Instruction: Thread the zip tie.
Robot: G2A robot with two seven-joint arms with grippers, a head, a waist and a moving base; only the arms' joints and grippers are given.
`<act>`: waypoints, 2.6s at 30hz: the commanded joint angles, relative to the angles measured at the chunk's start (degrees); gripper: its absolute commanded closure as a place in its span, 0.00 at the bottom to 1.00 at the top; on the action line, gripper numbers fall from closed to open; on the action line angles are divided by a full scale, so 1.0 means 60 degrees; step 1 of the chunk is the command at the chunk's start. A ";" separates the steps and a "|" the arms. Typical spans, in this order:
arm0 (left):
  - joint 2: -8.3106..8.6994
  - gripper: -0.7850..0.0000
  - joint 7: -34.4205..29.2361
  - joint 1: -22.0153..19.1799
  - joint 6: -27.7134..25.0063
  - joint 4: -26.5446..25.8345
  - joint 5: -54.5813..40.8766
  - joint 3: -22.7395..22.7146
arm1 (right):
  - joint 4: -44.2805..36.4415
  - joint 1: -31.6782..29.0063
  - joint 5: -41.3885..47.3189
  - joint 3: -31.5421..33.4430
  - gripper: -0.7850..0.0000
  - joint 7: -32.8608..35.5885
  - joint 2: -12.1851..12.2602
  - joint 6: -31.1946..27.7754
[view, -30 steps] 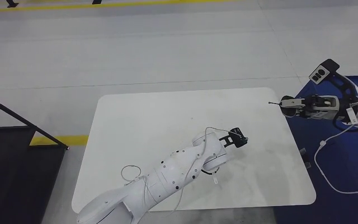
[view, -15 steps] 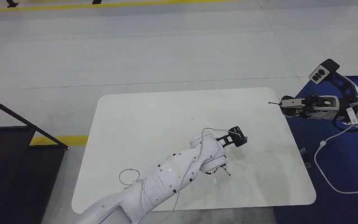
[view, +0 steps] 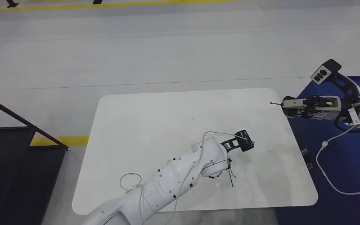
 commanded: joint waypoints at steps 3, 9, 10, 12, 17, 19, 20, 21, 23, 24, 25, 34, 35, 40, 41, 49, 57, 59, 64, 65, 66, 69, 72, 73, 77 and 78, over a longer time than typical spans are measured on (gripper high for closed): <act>0.0170 0.64 0.0017 0.0409 -0.0918 -0.0892 0.0882 0.0346 | 0.0000 0.0000 0.0000 0.0000 1.00 0.0000 0.0000 0.0000; 0.0388 0.19 -0.0117 0.0929 -0.1303 -0.1497 0.2053 0.0615 | 0.0000 0.0000 0.0000 0.0000 1.00 0.0000 0.0000 0.0000; 0.0388 0.00 -0.0117 0.0929 -0.1303 -0.1497 0.2053 0.0615 | 0.0000 0.0000 0.0000 0.0000 1.00 0.0000 0.0000 0.0000; 0.0388 0.00 -0.0117 0.0929 -0.1303 -0.1497 0.2053 0.0615 | 0.0000 0.0000 0.0000 0.0000 1.00 0.0000 0.0000 0.0000; 0.0405 0.00 0.0185 0.1020 -0.1212 -0.1603 0.2217 0.0598 | -0.0140 -0.0216 0.0131 -0.0010 1.00 -0.0402 -0.0003 -0.0081; 0.0457 0.00 0.0564 0.1238 -0.1085 -0.1906 0.2168 0.0408 | -0.0140 -0.0300 0.0179 0.0010 1.00 -0.0496 0.0015 -0.0036; 0.0493 0.00 0.0651 0.1327 -0.1007 -0.2103 0.2185 0.0269 | -0.0150 -0.0324 0.0216 0.0009 1.00 -0.0516 0.0024 -0.0003; 0.0532 0.00 0.0765 0.1410 -0.0966 -0.2397 0.2271 0.0160 | -0.0162 -0.0340 0.0238 0.0012 1.00 -0.0549 0.0033 0.0006; 0.0612 0.00 0.0879 0.1654 -0.1106 -0.2774 0.2263 0.0027 | -0.0172 -0.0373 0.0329 0.0001 1.00 -0.0577 0.0048 0.0041; 0.0645 0.00 0.0934 0.1749 -0.1064 -0.2908 0.2269 -0.0089 | -0.0171 -0.0385 0.0370 -0.0004 1.00 -0.0596 0.0056 0.0062; 0.0677 0.00 0.1016 0.1829 -0.1029 -0.3021 0.2369 -0.0166 | -0.0179 -0.0394 0.0372 -0.0012 1.00 -0.0618 0.0066 0.0071; 0.0730 0.00 0.0934 0.2116 -0.0839 -0.2987 0.2282 -0.0375 | -0.0194 -0.0404 0.0376 -0.0033 1.00 -0.0619 0.0083 0.0090; 0.0730 0.00 0.0934 0.2116 -0.0839 -0.2987 0.2282 -0.0375 | -0.0194 -0.0404 0.0376 -0.0033 1.00 -0.0619 0.0083 0.0090; 0.0729 0.00 0.0632 0.1874 -0.1949 -0.3153 0.3229 0.0316 | -0.0194 -0.0404 0.0376 -0.0033 1.00 -0.0619 0.0083 0.0090; 0.0705 0.00 0.0551 0.1745 -0.2404 -0.3169 0.3487 0.0594 | -0.0194 -0.0404 0.0376 -0.0033 1.00 -0.0619 0.0083 0.0090; 0.0397 0.00 0.1182 0.0336 -0.4635 -0.1542 0.4060 0.1879 | -0.0194 -0.0404 0.0376 -0.0033 1.00 -0.0619 0.0083 0.0090; 0.0382 0.00 0.1375 0.0271 -0.4828 -0.1405 0.4567 0.2305 | 0.0229 -0.0515 0.0595 0.0333 1.00 -0.1032 0.0150 0.0195; 0.0288 0.00 0.2075 -0.0106 -0.5528 -0.1277 0.5007 0.2919 | 0.0268 -0.0490 0.0618 0.0364 1.00 -0.0946 0.0180 0.0187; -0.0162 0.00 0.3734 -0.1331 -0.7096 -0.0450 0.5364 0.3500 | 0.0270 -0.0487 0.0619 0.0361 1.00 -0.0923 0.0189 0.0182; -0.0162 0.00 0.3734 -0.1331 -0.7096 -0.0450 0.5364 0.3500 | 0.0270 -0.0487 0.0619 0.0361 1.00 -0.0923 0.0189 0.0182; -0.0162 0.00 0.3734 -0.1331 -0.7096 -0.0450 0.5364 0.3500 | 0.0270 -0.0487 0.0619 0.0361 1.00 -0.0923 0.0189 0.0182; -0.0162 0.00 0.3734 -0.1331 -0.7096 -0.0450 0.5364 0.3500 | 0.0270 -0.0487 0.0619 0.0361 1.00 -0.0923 0.0189 0.0182; -0.0162 0.00 0.3734 -0.1331 -0.7096 -0.0450 0.5364 0.3500 | 0.0270 -0.0487 0.0619 0.0361 1.00 -0.0923 0.0189 0.0182; -0.0162 0.00 0.3734 -0.1331 -0.7096 -0.0450 0.5364 0.3500 | 0.0270 -0.0487 0.0619 0.0361 1.00 -0.0923 0.0189 0.0182; -0.0256 0.00 0.4140 -0.1389 -0.7128 -0.0297 0.5444 0.3637 | 0.0270 -0.0487 0.0619 0.0361 1.00 -0.0923 0.0189 0.0182; -0.0295 0.00 0.4168 -0.1438 -0.7128 0.0036 0.5678 0.3637 | 0.0270 -0.0487 0.0619 0.0361 1.00 -0.0923 0.0189 0.0182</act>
